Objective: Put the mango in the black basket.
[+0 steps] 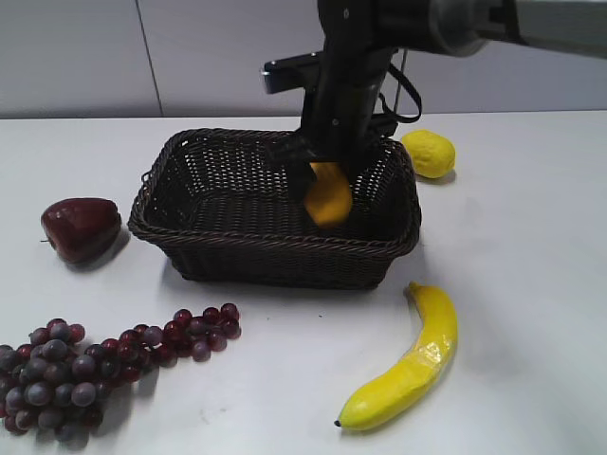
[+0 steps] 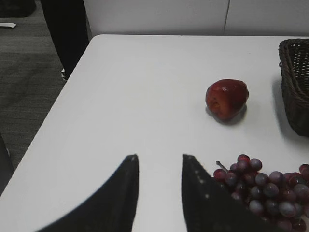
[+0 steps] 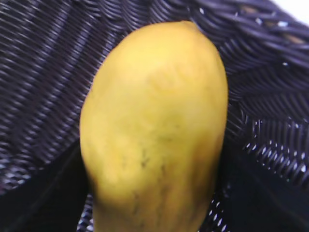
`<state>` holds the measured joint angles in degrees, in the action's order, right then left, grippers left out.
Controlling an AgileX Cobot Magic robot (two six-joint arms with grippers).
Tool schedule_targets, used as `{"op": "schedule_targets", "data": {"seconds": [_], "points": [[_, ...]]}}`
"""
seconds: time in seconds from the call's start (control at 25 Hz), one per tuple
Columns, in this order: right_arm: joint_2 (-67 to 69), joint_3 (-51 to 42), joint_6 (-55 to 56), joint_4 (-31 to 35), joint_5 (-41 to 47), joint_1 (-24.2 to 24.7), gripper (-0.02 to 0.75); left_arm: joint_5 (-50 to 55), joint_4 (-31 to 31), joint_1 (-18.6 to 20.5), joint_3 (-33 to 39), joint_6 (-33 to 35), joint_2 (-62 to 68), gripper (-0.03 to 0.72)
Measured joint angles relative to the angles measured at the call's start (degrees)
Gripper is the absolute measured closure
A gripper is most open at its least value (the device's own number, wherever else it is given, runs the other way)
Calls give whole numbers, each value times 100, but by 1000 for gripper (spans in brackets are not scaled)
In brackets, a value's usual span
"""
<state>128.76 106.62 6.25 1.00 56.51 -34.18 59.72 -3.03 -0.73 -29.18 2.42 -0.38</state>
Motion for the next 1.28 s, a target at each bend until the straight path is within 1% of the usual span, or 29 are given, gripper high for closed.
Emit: {"op": "schedule_targets", "data": {"seconds": [0.24,0.28,0.32,0.36,0.44,0.56,0.64,0.72,0.84,1.04,1.16,1.28], "points": [[187,0,-509,138,210,0,177,0,0,0,0,0,0,448],[190,0,-538,146,223,0,163,0,0,0,0,0,0,448],[190,21,-557,158,235,0,124,0,0,0,0,0,0,448],[190,69,-571,165,264,0,102,0,0,0,0,0,0,448],[190,242,-577,165,452,0,95,0,0,0,0,0,0,448],[190,748,-566,132,1052,38,95,0,0,0,0,0,0,448],[190,1115,-566,40,1204,98,95,0,0,0,0,0,0,448],[79,1283,-573,-100,1217,243,95,0,0,0,0,0,0,448],[-241,1305,-573,-188,1261,660,104,0,0,0,0,0,0,448],[-799,1162,-578,-240,1273,1747,141,0,0,0,0,0,0,448],[-1132,776,-572,-152,1273,2465,156,0,0,0,0,0,0,448],[-1609,32,-572,-70,1273,2961,160,0,0,0,0,0,0,448]]}}
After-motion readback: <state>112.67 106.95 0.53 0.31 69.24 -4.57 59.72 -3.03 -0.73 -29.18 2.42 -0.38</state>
